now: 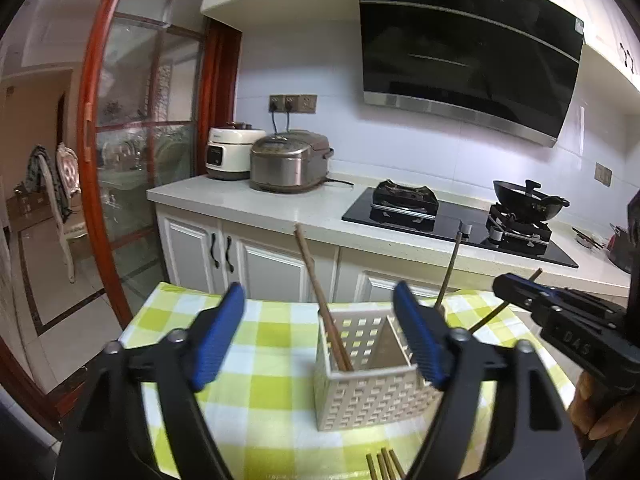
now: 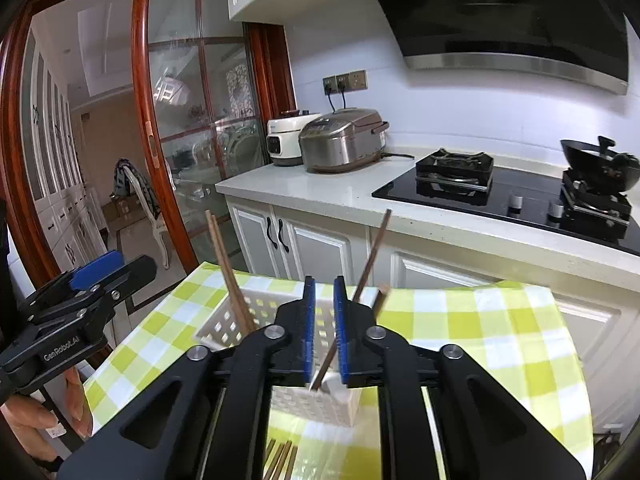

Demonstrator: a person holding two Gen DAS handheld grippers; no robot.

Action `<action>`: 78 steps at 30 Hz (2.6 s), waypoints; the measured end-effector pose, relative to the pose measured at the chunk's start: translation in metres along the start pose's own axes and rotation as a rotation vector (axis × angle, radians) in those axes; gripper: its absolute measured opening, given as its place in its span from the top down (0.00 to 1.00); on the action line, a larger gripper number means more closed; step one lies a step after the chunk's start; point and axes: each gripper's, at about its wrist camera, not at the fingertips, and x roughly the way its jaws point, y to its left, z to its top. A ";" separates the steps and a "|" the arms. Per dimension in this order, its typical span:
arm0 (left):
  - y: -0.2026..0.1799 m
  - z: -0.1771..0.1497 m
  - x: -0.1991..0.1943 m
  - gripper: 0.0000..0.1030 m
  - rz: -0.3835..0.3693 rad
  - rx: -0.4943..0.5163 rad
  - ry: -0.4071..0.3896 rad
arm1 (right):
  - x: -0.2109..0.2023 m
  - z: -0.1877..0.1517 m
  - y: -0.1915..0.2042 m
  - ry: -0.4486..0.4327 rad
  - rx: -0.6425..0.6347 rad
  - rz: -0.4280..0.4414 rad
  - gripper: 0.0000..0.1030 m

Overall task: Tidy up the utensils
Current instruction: 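Move both open grippers back toward the remaining brown chopsticks, then close the right gripper on a brown chopstick while the left gripper grasps another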

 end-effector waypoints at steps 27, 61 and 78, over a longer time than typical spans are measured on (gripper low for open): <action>0.009 -0.158 -0.045 0.09 0.074 0.009 0.239 | -0.019 -0.162 0.004 0.246 0.042 -0.040 0.62; 0.020 -0.176 -0.026 0.09 0.088 -0.001 0.312 | 0.043 -0.185 0.052 0.462 -0.134 -0.059 0.86; -0.022 -0.180 0.006 0.30 0.027 0.055 0.457 | 0.015 -0.179 0.003 0.396 0.006 -0.049 0.94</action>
